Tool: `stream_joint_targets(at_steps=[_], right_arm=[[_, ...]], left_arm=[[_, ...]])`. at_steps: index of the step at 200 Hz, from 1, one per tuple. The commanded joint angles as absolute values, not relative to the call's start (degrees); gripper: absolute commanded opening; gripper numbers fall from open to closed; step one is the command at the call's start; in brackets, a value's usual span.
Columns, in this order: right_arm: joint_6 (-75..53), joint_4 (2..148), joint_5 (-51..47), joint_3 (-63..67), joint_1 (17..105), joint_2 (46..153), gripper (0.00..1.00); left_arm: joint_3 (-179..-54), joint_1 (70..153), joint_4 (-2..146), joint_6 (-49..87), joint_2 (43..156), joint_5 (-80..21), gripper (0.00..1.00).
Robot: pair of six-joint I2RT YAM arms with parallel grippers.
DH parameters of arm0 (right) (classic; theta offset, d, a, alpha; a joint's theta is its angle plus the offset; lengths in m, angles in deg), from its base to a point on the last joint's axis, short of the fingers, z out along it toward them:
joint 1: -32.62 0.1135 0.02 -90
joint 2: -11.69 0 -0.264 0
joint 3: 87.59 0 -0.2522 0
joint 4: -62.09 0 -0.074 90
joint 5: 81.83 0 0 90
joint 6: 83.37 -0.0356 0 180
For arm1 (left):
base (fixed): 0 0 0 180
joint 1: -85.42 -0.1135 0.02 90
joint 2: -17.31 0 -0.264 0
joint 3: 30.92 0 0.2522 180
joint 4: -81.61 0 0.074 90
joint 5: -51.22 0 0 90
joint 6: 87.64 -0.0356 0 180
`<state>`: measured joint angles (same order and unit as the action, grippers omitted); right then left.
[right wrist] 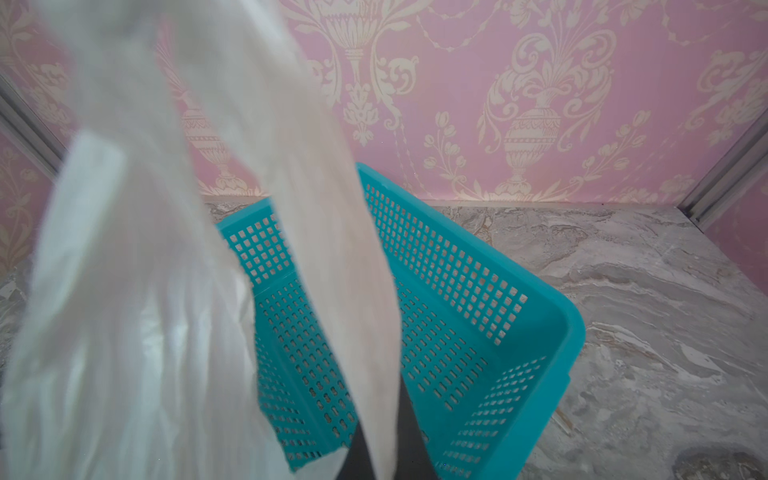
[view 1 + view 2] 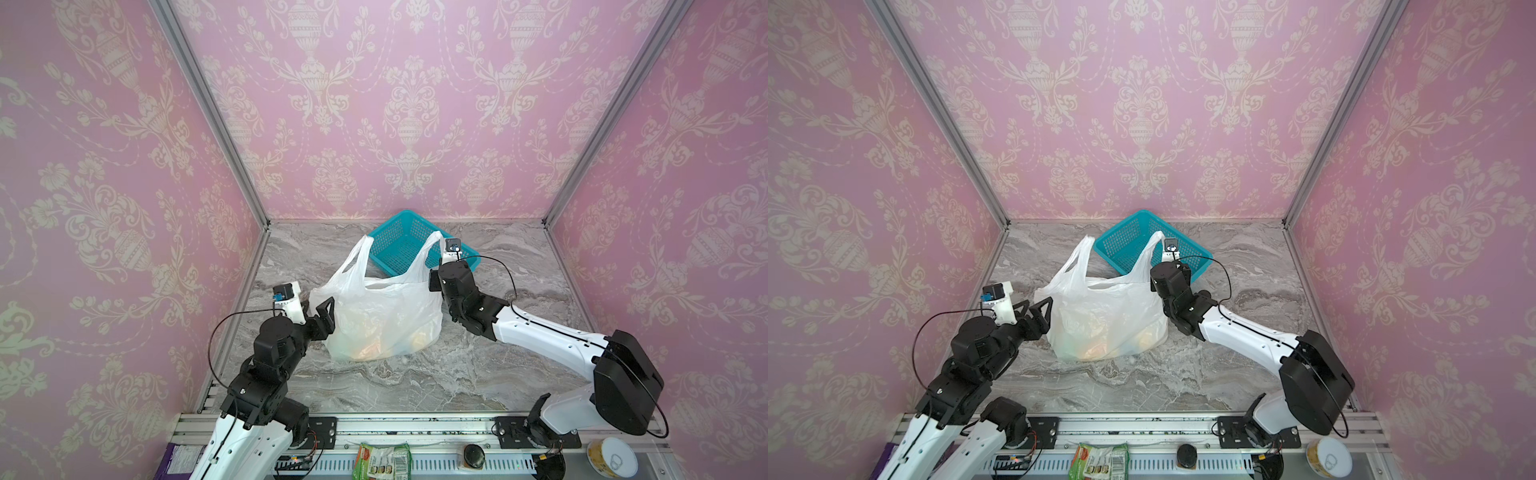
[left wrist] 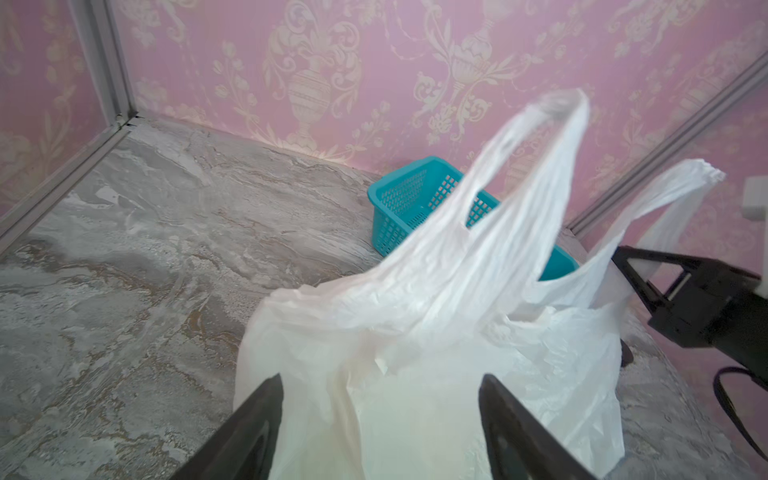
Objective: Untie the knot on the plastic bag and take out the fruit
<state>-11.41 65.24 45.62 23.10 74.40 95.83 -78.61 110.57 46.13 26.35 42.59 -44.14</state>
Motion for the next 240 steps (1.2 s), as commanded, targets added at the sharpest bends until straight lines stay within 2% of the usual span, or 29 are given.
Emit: stream_joint_targets(at_steps=[1,54,96,146,191,204,240], right_arm=[[-14.83,67.66,43.76,21.79,72.9,97.45,0.03],[-14.74,67.7,40.69,20.49,72.16,99.35,0.02],[-14.32,67.56,38.54,22.66,72.16,97.07,0.0],[-16.03,65.91,33.08,27.87,72.25,91.32,0.0],[-17.35,66.36,31.73,32.67,72.55,85.38,0.0],[-17.66,66.43,31.46,34.28,72.87,83.64,0.0],[-19.61,65.4,32.57,39.55,73.43,78.52,0.02]], left_arm=[[-79.76,119.55,47.78,20.81,42.65,-48.72,0.77],[-76.96,134.71,50.82,15.38,42.04,-60.45,0.83],[-78.34,136.0,52.35,17.4,44.98,-71.15,0.92],[-92.36,136.01,53.83,14.3,65.52,-76.11,0.94],[-99.52,135.54,58.24,9.48,81.15,-87.96,0.96],[-102.11,134.95,57.56,8.87,84.96,-89.05,0.87],[-105.17,132.67,56.12,11.15,89.26,-85.11,0.29]])
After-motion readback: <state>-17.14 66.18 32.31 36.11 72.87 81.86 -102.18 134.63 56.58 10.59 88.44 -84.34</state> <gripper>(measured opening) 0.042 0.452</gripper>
